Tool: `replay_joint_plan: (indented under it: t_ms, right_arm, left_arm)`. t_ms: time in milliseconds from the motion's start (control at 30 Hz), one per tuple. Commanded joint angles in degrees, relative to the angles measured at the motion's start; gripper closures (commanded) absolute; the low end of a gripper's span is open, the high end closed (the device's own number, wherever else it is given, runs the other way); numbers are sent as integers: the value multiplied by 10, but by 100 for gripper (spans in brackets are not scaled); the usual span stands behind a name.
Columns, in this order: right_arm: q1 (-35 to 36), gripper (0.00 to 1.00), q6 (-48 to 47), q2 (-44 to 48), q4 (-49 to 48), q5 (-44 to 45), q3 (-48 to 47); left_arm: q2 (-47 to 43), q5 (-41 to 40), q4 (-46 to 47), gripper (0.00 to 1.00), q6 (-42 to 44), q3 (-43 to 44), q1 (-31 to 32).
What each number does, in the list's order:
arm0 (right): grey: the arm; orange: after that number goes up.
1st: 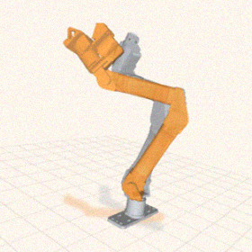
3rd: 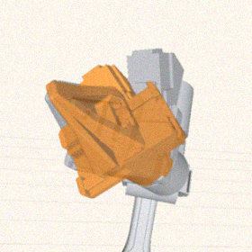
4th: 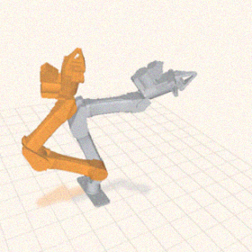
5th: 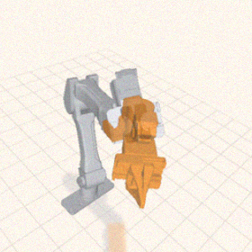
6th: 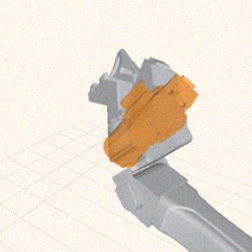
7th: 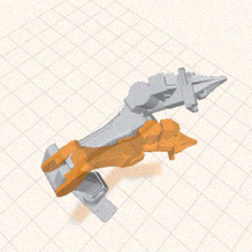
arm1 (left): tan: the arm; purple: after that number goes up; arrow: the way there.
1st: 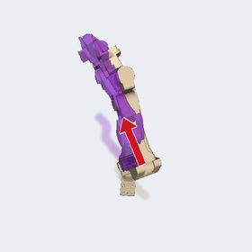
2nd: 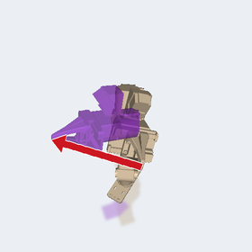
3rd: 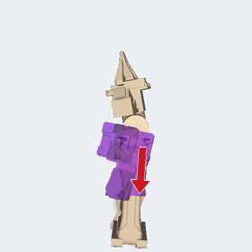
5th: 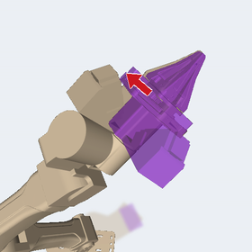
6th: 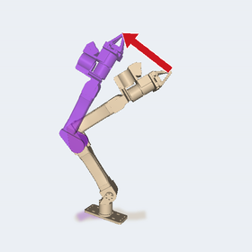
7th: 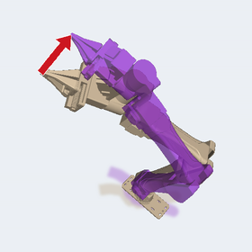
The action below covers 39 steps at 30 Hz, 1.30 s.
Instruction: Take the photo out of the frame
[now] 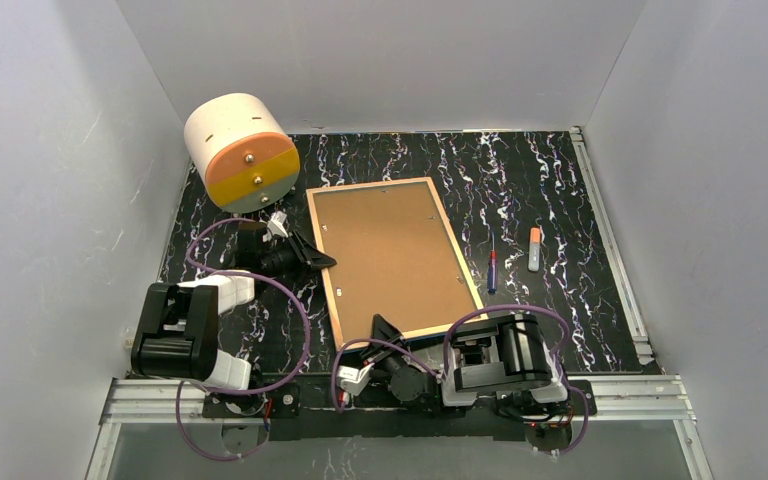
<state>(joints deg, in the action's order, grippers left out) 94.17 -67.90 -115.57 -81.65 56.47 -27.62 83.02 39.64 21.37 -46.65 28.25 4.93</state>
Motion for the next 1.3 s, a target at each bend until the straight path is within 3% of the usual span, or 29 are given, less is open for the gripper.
replay_joint_plan:
  t_ms: [0,100,300,400,433,600,700,767,967,1267]
  right_arm:
    - [-7,96,-10,19,-194,33,-18]
    - [-7,99,-10,33,-196,35,-21]
    - [-6,99,25,77,-153,53,-44]
    - [-6,99,90,114,-69,60,-57]
    - [-6,99,122,130,-34,60,-62]
    - [-6,99,281,200,153,54,-88]
    - [-6,99,323,230,199,61,-94]
    - [-7,99,342,244,210,70,-97]
    - [-7,99,482,284,333,77,-123]
    - [-10,99,558,343,352,86,-147]
  left_arm:
    - [-17,10,-21,100,46,10,3]
    - [-21,16,-16,96,41,13,3]
    - [-58,37,4,65,29,16,1]
    - [-85,48,13,40,1,23,-2]
    - [-97,45,10,37,-4,28,-2]
    - [-158,-9,-96,20,29,81,-7]
    - [-199,-45,-159,12,52,108,-15]
    - [-227,-67,-174,2,47,117,-22]
    - [-265,-64,-117,2,-34,142,-27]
    - [-237,-71,-105,2,-54,195,-27]
